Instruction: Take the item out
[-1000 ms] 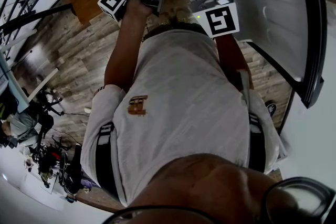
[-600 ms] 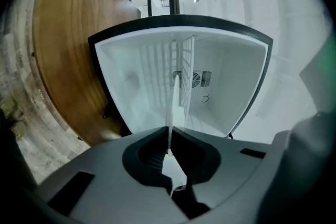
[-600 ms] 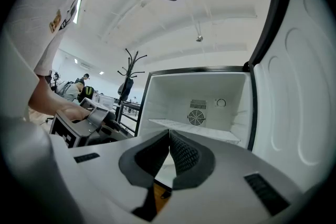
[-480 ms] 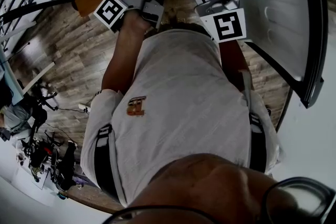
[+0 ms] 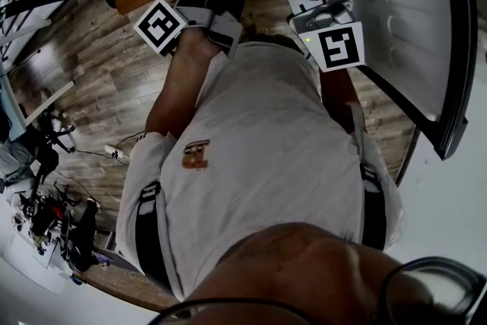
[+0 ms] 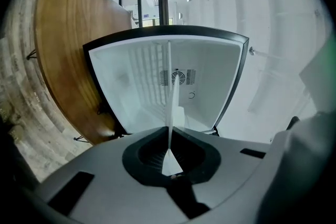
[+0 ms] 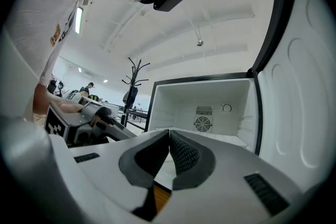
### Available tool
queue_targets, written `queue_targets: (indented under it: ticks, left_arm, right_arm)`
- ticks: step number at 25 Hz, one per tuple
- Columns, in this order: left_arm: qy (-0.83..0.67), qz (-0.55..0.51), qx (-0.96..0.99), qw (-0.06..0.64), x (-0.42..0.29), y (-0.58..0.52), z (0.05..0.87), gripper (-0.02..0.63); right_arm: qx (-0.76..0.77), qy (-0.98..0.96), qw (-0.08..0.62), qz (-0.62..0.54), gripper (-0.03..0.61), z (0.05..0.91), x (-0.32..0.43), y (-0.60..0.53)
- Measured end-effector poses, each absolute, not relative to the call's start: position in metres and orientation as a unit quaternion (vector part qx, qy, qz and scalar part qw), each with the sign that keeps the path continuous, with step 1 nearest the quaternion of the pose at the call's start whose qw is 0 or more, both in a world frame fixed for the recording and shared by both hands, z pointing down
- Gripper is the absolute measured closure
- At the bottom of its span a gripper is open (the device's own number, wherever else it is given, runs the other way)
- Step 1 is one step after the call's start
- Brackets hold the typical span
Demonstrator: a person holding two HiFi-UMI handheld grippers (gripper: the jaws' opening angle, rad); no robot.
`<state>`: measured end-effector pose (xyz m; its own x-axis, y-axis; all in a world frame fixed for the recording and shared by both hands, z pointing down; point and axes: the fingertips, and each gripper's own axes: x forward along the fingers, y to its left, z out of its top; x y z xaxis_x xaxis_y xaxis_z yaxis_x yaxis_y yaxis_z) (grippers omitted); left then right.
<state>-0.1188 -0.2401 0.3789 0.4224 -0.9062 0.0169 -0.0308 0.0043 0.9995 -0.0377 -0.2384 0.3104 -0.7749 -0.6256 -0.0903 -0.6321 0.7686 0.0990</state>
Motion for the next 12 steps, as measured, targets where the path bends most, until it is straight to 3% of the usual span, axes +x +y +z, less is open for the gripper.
queue_targets:
  ticks: [12]
  left_arm:
    - [-0.383, -0.37, 0.605, 0.592, -0.116, -0.24, 0.37, 0.584]
  right_arm:
    - [-0.318, 0.946, 0.037, 0.05, 0.545, 0.304, -0.043, -0.239]
